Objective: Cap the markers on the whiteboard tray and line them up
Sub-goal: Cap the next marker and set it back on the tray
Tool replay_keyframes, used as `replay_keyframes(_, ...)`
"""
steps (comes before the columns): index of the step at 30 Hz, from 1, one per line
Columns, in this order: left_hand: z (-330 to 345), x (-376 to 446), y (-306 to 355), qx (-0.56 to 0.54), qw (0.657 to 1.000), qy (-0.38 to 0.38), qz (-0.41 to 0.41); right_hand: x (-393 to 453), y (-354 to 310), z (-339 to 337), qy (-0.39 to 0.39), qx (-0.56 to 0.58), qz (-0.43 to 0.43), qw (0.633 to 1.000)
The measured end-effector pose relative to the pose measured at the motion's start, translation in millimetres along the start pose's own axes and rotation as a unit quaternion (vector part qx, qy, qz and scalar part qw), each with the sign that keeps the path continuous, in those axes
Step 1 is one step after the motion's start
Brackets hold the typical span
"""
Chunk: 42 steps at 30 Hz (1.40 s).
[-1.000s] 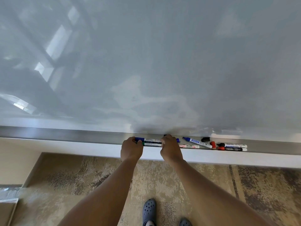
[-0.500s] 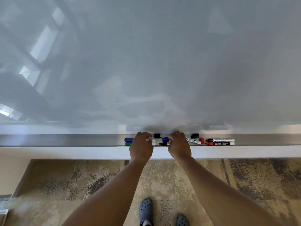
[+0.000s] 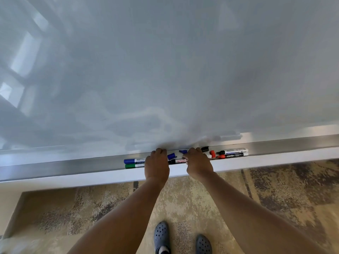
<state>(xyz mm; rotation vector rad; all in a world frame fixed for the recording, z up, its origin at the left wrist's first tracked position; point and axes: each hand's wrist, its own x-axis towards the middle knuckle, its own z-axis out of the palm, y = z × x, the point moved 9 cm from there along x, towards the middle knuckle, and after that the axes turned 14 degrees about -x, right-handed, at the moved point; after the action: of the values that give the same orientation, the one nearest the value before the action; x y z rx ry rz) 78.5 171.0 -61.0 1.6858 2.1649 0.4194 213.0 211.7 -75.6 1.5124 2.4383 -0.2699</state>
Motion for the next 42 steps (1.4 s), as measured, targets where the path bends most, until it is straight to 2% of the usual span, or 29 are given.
replay_keyframes(10,0.9,3.6,-2.3,0.015,1.0,-0.007,-0.022,2.2,11.2,-1.0,-0.004,0.021,0.0,1.0)
replay_keyframes(18,2.6,4.2,0.3,0.01,1.0,-0.005,-0.007,1.9,17.2,-4.8,0.01,0.032,-0.01,0.999)
replay_keyframes(23,-2.2,0.0,4.0,-0.006,1.0,0.019,0.015,0.6,17.6,-4.3,0.008,0.021,-0.024,0.999)
replay_keyframes(27,-11.7,-8.1,5.4,-0.018,0.998,0.05,0.03,-4.3,20.0,-12.6,0.038,0.018,-0.019,0.999)
replay_keyframes(32,-24.7,-17.0,10.6,-0.099,0.993,0.059,0.033,-11.9,22.1,-28.4,0.063,-0.004,-0.012,0.998)
replay_keyframes(36,-32.7,-22.6,6.2,-0.15,0.986,0.064,0.018,-20.6,20.1,-46.9,0.091,0.023,-0.023,0.995)
replay_keyframes(39,-51.8,-30.9,3.0,-0.302,0.947,0.103,-0.048,-29.6,18.3,-64.5,0.126,0.033,-0.032,0.991)
replay_keyframes(42,-69.0,-40.4,6.3,-0.403,0.903,0.134,-0.063,-39.2,18.0,-83.5,0.162,0.06,-0.039,0.984)
